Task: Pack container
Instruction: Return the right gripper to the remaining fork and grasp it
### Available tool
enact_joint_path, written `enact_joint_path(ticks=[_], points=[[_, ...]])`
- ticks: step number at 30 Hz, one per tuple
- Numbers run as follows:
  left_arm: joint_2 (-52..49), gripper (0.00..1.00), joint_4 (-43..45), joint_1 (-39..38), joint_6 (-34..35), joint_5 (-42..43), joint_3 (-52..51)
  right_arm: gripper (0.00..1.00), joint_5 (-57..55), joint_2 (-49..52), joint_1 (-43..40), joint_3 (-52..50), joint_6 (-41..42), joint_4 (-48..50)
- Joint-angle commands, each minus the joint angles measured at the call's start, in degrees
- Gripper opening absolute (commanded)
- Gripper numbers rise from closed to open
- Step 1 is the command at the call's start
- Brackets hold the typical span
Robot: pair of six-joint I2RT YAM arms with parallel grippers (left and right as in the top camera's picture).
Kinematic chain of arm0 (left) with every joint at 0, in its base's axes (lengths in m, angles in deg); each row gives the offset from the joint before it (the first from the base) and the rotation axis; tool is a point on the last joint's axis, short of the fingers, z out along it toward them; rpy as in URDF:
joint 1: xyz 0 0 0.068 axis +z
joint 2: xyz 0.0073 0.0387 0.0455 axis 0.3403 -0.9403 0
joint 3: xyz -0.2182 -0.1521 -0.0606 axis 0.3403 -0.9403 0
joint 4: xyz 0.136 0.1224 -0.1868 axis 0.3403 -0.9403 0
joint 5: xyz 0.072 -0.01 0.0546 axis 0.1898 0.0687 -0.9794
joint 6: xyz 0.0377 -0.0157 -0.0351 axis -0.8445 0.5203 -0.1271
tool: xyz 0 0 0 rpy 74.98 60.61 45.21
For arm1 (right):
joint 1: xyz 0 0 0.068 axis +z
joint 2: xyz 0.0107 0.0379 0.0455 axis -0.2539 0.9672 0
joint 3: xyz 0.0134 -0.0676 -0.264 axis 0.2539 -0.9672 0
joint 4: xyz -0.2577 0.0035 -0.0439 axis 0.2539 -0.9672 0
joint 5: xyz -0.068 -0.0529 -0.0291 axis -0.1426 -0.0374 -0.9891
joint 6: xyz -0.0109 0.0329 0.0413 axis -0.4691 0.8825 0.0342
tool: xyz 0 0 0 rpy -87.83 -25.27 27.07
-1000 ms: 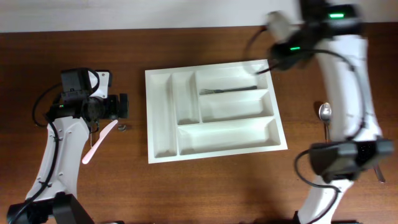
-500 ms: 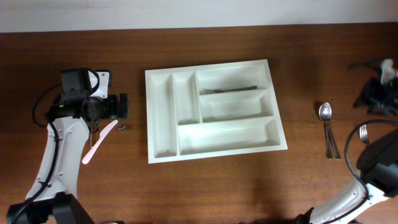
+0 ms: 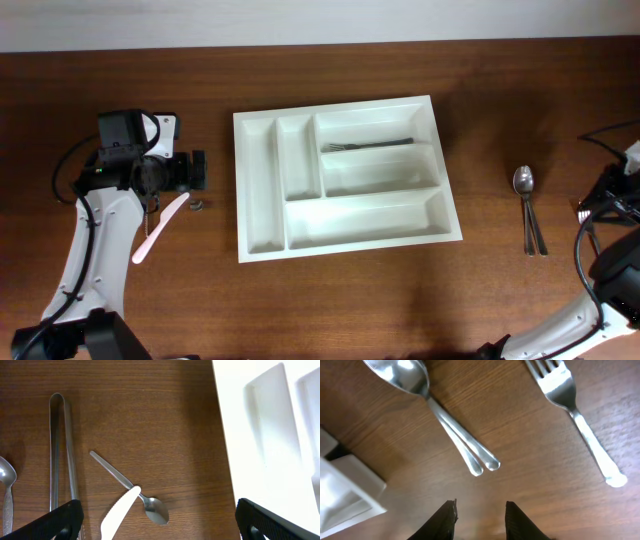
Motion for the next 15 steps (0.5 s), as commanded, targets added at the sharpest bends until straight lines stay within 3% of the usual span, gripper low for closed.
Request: enact_joint_path(ticks=[1,8,15], points=[[-0.4,0.99,0.1,0.2,-1.0,0.9,1.0,0.35,3.5,-9.3,0.2,-0.2,-1.0,-0.5],[-0.4,0.99,0.1,0.2,-1.0,0.9,1.0,0.37,1.4,-21.2,-0.1,-0.5,-0.9,0.1],[-0.4,0.99,0.1,0.2,-1.0,0.9,1.0,0.45,-3.8,-20.7,-0.1,-7.0,-0.8,8.9]])
